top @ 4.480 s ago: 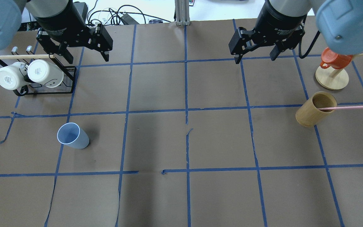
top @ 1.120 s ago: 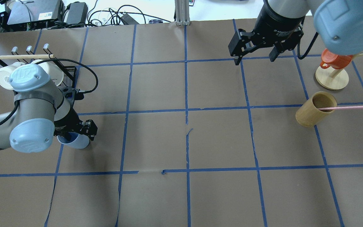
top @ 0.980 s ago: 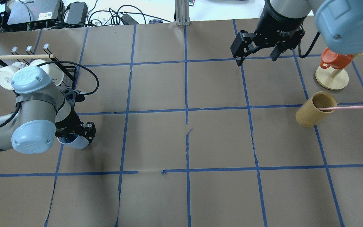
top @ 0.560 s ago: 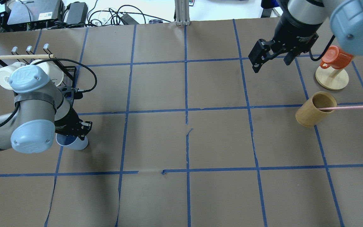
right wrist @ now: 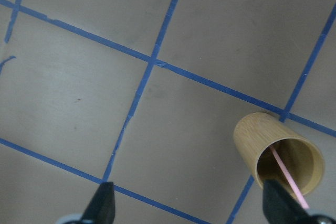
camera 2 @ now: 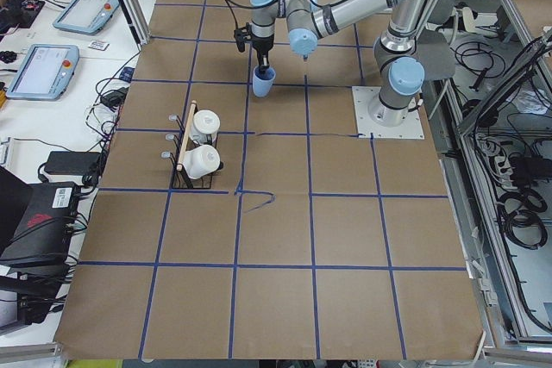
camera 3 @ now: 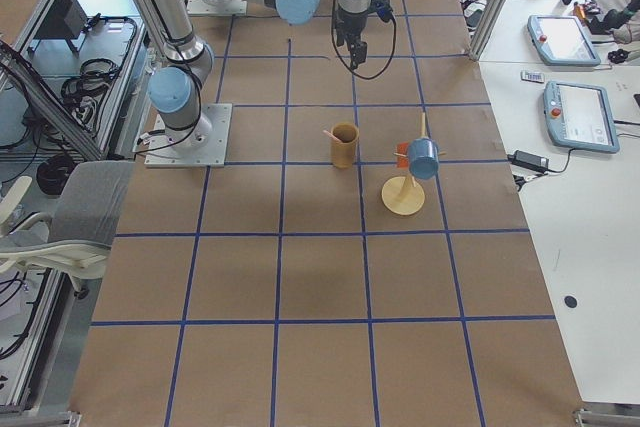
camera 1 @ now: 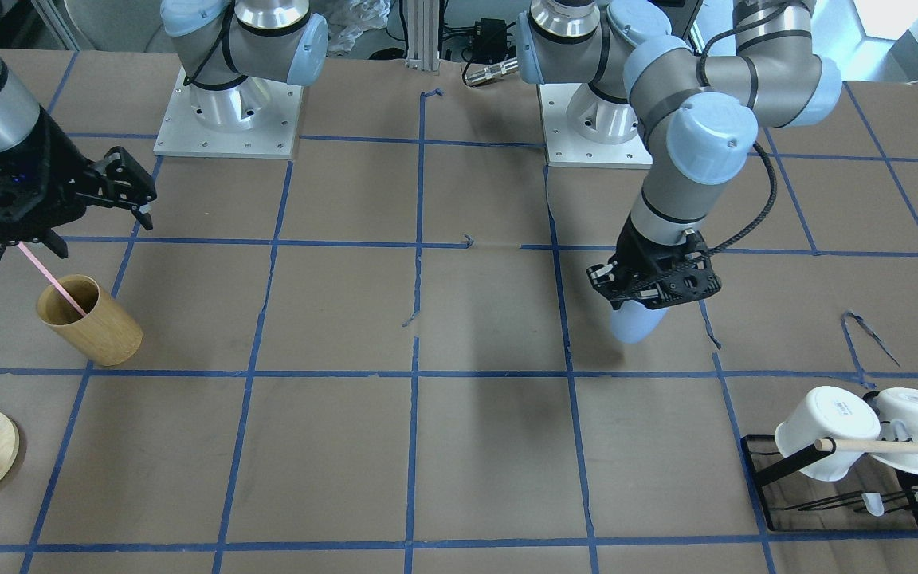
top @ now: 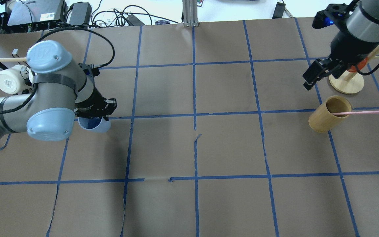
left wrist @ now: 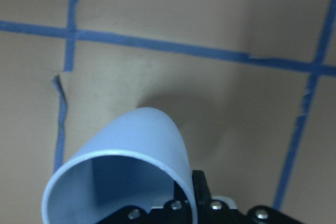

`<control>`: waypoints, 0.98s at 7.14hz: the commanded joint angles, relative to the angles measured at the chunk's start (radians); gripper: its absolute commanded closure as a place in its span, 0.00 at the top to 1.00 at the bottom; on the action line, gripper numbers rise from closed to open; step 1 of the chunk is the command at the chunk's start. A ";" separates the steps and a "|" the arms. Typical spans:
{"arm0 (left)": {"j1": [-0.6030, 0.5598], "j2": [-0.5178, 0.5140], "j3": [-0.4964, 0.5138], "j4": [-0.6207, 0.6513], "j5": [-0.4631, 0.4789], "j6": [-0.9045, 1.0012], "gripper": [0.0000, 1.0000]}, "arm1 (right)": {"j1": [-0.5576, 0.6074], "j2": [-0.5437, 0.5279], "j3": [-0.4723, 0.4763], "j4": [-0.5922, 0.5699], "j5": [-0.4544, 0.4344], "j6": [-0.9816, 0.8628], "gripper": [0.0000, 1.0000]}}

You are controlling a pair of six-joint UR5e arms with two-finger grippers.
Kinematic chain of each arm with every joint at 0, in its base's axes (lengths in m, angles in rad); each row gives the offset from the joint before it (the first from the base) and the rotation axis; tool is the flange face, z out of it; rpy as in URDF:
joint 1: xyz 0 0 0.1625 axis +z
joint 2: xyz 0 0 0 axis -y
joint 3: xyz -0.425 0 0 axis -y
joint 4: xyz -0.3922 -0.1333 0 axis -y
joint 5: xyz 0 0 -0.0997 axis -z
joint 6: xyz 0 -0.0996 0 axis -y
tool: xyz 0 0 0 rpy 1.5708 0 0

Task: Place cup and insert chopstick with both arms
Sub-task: 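Set the blue cup at table center with left gripper while right reaches chopstick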

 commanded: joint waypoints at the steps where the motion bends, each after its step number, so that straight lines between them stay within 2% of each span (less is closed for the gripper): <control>1: -0.250 -0.034 0.056 -0.033 -0.026 -0.369 0.00 | -0.109 -0.008 0.055 -0.052 -0.019 -0.121 1.00; 3: -0.416 -0.081 0.059 -0.015 -0.114 -0.604 0.00 | -0.213 0.002 0.095 -0.099 -0.002 -0.242 1.00; 4: -0.462 -0.112 0.058 -0.016 -0.140 -0.629 0.00 | -0.286 0.004 0.160 -0.130 -0.008 -0.409 1.00; 5: -0.511 -0.130 0.058 -0.004 -0.146 -0.637 0.00 | -0.318 -0.002 0.209 -0.256 -0.023 -0.507 1.00; 6: -0.513 -0.135 0.059 -0.006 -0.145 -0.620 0.00 | -0.322 -0.001 0.233 -0.265 -0.022 -0.539 1.00; 7: -0.513 -0.150 0.061 -0.004 -0.128 -0.609 0.99 | -0.326 0.002 0.257 -0.277 -0.022 -0.600 1.00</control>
